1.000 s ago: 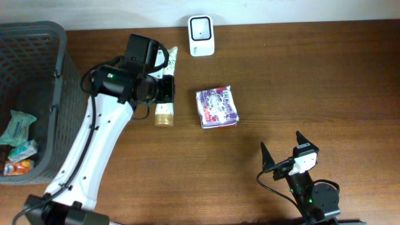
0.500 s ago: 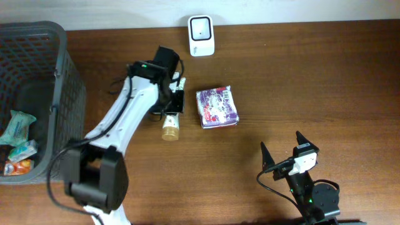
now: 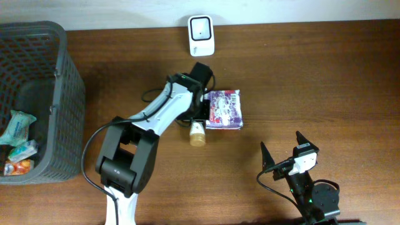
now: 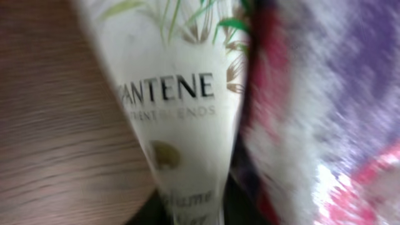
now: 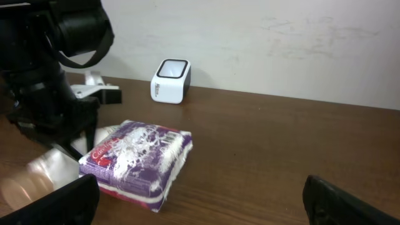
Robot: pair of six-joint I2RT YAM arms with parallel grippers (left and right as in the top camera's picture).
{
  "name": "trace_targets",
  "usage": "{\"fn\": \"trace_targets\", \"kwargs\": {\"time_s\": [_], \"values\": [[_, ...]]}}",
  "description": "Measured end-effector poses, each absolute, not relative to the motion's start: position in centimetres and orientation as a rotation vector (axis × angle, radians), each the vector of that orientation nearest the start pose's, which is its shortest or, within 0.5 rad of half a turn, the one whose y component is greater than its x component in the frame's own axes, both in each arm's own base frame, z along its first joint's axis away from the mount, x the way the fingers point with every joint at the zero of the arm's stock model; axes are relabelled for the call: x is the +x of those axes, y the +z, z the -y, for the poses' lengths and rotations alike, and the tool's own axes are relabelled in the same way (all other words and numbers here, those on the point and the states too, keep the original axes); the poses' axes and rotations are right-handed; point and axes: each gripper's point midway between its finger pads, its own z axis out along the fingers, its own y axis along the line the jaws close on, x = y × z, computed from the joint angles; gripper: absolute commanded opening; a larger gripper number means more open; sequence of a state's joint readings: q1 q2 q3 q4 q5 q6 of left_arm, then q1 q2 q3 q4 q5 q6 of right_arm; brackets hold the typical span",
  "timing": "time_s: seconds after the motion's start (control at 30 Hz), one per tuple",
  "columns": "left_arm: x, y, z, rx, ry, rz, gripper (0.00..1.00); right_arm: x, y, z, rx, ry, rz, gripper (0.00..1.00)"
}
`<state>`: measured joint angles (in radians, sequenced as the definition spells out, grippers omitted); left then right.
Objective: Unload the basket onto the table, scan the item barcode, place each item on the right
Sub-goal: 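Place the Pantene tube left of the purple package, release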
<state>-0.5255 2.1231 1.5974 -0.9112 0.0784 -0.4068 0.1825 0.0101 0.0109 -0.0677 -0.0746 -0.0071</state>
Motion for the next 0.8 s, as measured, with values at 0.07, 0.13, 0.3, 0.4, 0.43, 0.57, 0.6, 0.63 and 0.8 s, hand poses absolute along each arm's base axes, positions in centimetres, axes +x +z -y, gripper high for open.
{"fn": "trace_targets", "kwargs": {"time_s": [0.07, 0.13, 0.3, 0.4, 0.43, 0.57, 0.6, 0.63, 0.8], "values": [[36.5, 3.0, 24.0, 0.282, -0.203, -3.031, 0.72, 23.9, 16.0, -5.7, -0.213, 0.195, -1.627, 0.99], [37.5, 4.7, 24.4, 0.316, -0.217, -2.998, 0.88, 23.9, 16.0, -5.7, -0.212, 0.195, -1.627, 0.99], [39.6, 10.6, 22.3, 0.248, -0.213, -2.990, 0.99, 23.9, 16.0, -5.7, -0.213, 0.195, -1.627, 0.98], [40.3, 14.1, 20.2, 0.178, -0.208, -2.990, 0.99, 23.9, 16.0, -5.7, -0.213, 0.195, -1.627, 0.99], [41.1, 15.8, 19.6, 0.161, -0.221, -2.958, 0.99, 23.9, 16.0, -5.7, -0.212, 0.195, -1.627, 0.99], [41.4, 20.7, 17.4, 0.158, -0.225, -2.911, 0.99, 23.9, 16.0, -5.7, -0.213, 0.195, -1.627, 0.99], [41.1, 21.5, 17.2, 0.173, -0.223, -2.908, 0.99, 23.9, 16.0, -5.7, -0.212, 0.195, -1.628, 0.99], [40.9, 23.4, 16.7, 0.190, -0.227, -2.882, 0.99, 23.9, 16.0, -5.7, -0.213, 0.195, -1.627, 0.99], [41.6, 31.3, 14.1, 0.149, -0.268, -2.665, 0.99, 23.9, 16.0, -5.7, -0.213, 0.194, -1.627, 0.99]]}}
